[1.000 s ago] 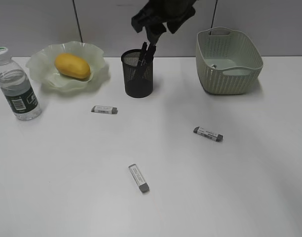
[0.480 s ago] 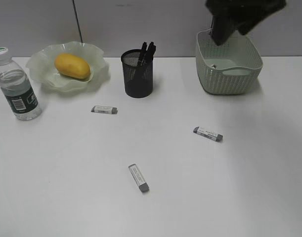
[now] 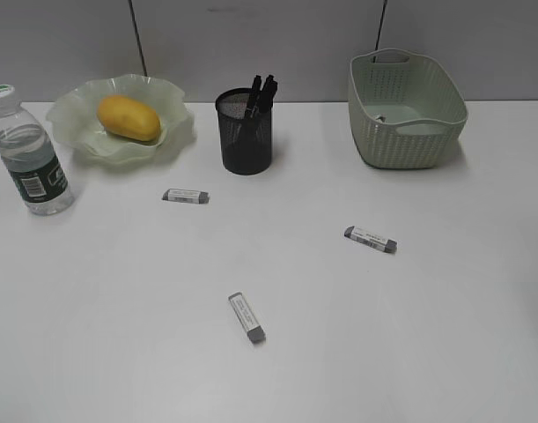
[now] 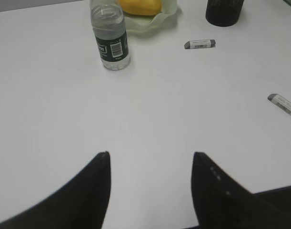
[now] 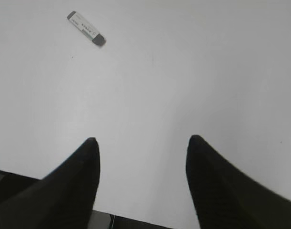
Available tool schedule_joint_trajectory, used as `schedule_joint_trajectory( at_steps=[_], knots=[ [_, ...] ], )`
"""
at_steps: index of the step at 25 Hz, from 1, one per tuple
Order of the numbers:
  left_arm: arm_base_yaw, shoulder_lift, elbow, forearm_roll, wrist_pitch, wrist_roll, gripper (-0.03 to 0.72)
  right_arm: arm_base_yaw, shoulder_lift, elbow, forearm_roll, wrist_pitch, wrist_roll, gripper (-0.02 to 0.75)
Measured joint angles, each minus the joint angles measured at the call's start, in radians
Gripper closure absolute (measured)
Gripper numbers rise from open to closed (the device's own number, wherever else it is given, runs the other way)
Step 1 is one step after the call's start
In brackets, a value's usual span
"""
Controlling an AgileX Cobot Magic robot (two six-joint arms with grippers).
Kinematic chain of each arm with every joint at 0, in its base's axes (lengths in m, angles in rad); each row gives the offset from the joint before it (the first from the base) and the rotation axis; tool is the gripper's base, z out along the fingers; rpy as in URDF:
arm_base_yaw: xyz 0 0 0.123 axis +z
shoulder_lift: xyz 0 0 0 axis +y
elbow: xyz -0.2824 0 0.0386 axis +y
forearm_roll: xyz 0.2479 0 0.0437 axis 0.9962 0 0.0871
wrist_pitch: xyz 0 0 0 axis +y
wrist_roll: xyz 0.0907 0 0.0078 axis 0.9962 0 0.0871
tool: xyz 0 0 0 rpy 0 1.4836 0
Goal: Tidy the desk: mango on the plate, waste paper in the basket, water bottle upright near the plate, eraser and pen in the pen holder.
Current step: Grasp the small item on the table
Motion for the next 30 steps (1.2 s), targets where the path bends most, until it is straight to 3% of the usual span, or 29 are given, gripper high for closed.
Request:
schedule_joint_trajectory(
  at_steps=[8, 17, 30],
  knots=[
    [0.000, 0.000, 0.000, 0.000, 0.000, 0.000, 0.274, 0.000, -0.370, 0.255, 0.001, -0.025, 0.088, 0.276],
    [0.000, 0.000, 0.000, 0.000, 0.000, 0.000, 0.274, 0.000, -0.736, 0.404, -0.006, -0.012, 0.102, 0.279],
    [0.000, 0.061, -0.001, 0.000, -0.009, 0.000, 0.270, 0.000, -0.834, 0.418, -0.017, 0.009, 0.103, 0.279]
  ],
)
